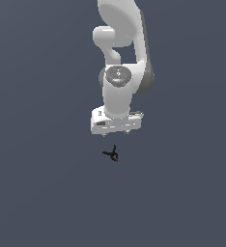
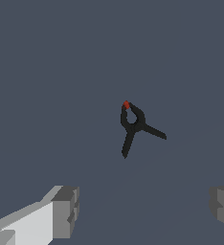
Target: Pick up the object and move it to a goal position.
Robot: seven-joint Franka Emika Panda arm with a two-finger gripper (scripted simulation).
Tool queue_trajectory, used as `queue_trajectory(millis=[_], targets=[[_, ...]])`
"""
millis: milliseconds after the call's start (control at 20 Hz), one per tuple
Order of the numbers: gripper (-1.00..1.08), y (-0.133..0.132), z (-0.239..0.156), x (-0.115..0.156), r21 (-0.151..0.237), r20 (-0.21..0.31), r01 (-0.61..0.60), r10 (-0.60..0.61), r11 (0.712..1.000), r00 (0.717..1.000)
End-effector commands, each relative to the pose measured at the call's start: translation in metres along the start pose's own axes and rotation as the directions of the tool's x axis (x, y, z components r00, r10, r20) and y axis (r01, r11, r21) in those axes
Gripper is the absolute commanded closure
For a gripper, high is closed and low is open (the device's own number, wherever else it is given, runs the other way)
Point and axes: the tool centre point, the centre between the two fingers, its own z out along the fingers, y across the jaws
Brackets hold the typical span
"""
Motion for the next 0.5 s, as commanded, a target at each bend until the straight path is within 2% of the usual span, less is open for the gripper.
queue_trajectory(millis=[0, 450], targets=[[-0.92, 0.002, 0.009, 0.005, -0.002, -0.004, 0.050, -0.050, 0.999, 0.999], [-0.92, 0.012, 0.051, 0.027, -0.010, -0.024, 0.266, -0.266, 0.964, 0.964]])
